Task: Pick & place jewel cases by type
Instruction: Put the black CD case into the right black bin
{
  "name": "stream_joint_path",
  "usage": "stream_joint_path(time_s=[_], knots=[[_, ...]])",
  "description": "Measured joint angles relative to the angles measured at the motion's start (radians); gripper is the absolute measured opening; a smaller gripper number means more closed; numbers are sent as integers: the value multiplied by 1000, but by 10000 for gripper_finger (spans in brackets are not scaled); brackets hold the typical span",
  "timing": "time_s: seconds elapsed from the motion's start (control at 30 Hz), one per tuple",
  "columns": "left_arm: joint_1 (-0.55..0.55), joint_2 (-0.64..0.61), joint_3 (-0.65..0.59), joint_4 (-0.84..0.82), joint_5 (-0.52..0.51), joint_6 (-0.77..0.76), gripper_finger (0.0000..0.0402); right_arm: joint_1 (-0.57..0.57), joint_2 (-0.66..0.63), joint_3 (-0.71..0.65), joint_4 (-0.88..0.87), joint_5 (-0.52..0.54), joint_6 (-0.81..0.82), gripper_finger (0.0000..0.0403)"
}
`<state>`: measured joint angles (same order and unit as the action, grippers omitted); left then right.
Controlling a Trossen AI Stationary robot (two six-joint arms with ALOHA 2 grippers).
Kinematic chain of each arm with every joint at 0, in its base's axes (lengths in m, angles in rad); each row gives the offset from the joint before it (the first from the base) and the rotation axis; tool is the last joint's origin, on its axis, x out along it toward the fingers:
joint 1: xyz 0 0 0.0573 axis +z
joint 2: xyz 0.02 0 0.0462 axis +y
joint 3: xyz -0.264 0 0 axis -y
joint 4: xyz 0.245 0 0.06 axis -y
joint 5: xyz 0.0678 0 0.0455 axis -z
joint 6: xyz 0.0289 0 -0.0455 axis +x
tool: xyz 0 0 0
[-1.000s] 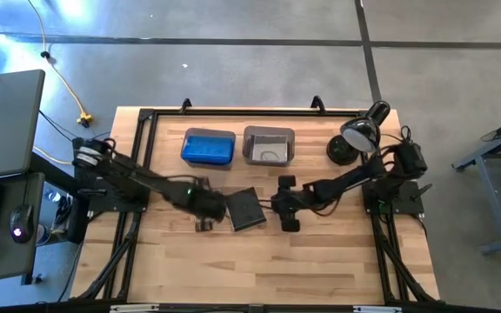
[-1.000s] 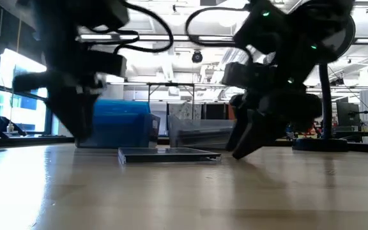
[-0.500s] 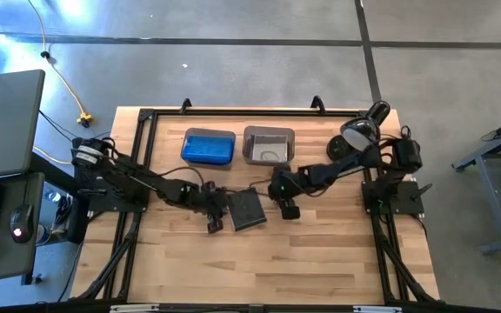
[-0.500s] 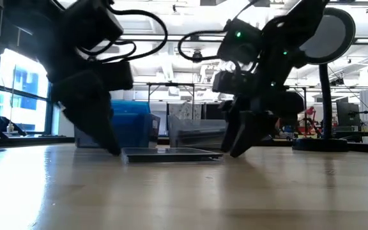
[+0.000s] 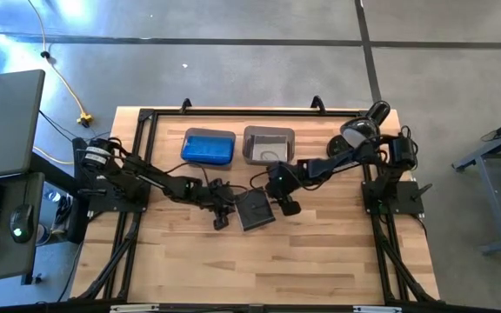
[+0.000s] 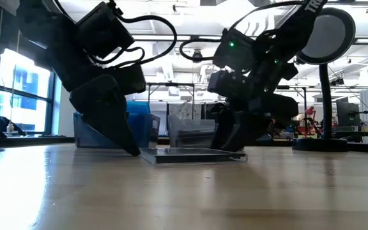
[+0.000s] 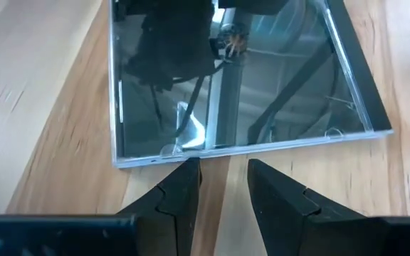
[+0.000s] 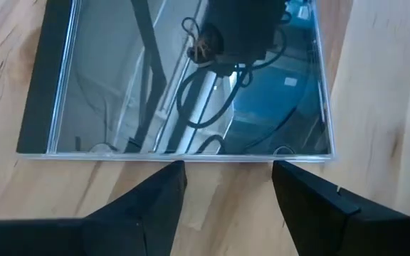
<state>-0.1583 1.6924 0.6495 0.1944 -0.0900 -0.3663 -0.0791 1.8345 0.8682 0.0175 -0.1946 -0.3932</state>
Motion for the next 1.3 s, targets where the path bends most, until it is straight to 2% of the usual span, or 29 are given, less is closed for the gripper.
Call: stream_joint_path(time_s=[0.17, 0.37, 0.57, 0.87, 1.1, 1.3], knots=[[1, 1, 6, -8, 4, 26, 122, 24, 2, 0, 2, 61, 18, 213], [1, 2, 6, -8, 4, 22, 122, 25, 4, 1, 10, 23, 51, 213], [1, 2, 6, -9, -16, 17, 122, 29, -18, -3, 17, 49, 75, 213], [1, 1, 8, -34, 23, -39, 122, 91, -70, -4, 7, 174, 21, 213], [1, 2, 6, -19, 25, -39, 122, 168, -72, -4, 10, 326, -57, 213], [-6, 2, 6, -29, 27, -54, 122, 214, -72, -1, -6, 414, -37, 213]])
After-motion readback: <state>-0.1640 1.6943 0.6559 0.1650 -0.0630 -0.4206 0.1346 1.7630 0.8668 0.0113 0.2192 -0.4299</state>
